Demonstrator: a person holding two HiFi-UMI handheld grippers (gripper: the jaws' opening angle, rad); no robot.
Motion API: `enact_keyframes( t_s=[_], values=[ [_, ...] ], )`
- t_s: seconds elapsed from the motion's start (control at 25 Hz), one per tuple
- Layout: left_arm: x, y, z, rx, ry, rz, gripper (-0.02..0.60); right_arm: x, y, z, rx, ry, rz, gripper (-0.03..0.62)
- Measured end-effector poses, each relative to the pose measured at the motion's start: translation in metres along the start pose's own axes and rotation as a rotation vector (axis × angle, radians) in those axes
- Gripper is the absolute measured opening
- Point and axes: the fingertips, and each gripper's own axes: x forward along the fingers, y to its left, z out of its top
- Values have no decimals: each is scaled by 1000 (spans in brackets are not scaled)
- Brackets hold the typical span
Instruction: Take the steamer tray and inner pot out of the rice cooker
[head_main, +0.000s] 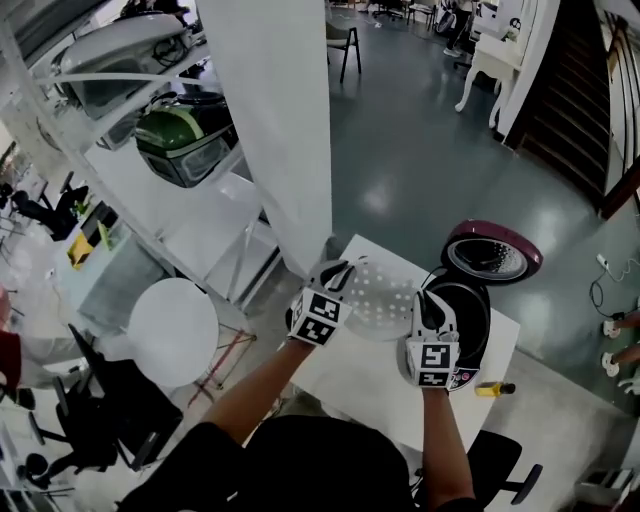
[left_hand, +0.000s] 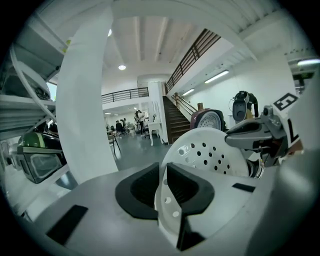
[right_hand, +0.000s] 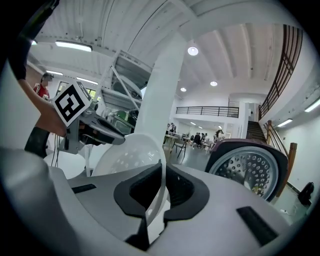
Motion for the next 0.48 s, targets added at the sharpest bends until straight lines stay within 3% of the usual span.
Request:
enact_keyframes(
  t_s=[0.16,0.48],
  values=[
    [3,27,-29,-22,-1,-45,42,23,31,-14,6,71,-18,17],
    [14,62,-115,-69,96,-136,41,61,92,-66,41,251,-40,17]
  ],
)
